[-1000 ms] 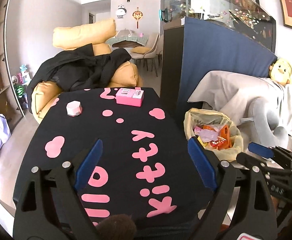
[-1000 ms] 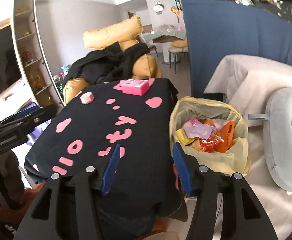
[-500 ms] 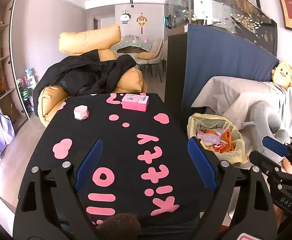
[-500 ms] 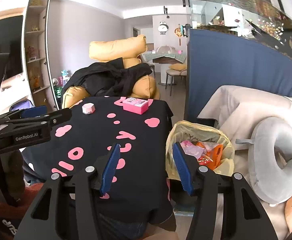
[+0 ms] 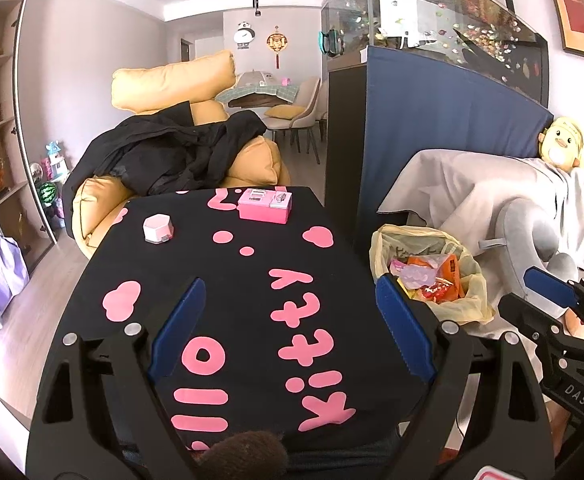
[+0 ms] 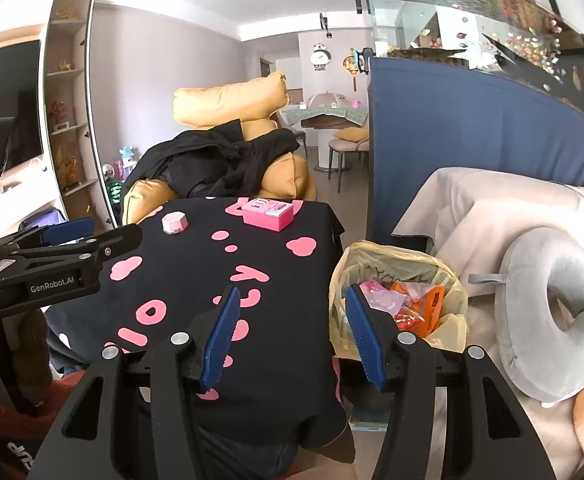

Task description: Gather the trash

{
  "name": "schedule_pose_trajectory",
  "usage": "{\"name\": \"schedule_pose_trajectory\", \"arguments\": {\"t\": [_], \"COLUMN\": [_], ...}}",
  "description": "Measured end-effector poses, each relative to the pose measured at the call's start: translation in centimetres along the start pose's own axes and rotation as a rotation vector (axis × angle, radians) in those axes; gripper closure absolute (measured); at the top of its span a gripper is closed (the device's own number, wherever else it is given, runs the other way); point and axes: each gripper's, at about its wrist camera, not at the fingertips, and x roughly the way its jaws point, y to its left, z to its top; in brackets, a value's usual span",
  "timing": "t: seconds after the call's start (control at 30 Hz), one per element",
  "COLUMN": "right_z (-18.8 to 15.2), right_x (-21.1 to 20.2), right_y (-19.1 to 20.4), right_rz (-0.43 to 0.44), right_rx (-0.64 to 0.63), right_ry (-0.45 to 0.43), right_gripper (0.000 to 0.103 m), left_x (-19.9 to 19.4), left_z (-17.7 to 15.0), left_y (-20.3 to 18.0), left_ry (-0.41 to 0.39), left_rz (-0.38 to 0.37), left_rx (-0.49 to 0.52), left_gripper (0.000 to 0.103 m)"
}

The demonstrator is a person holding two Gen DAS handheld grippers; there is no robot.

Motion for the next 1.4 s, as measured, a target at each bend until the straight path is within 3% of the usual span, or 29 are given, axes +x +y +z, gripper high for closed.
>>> {"name": "schedule_pose_trajectory", "arguments": {"t": [1.4], "right_z": [-0.38], "right_x": [0.20], "right_y": [-0.34], "right_rz": [-0.007], "right_rx": [0.016], "right_ry": [0.006], "right_gripper": [0.051], "left_x": [0.02], "left_z": [-0.24], "left_y": [-0.30], "left_ry": [0.008], "left_rz": [-0.005], "left_rx": [0.003], "left_gripper": [0.020]}}
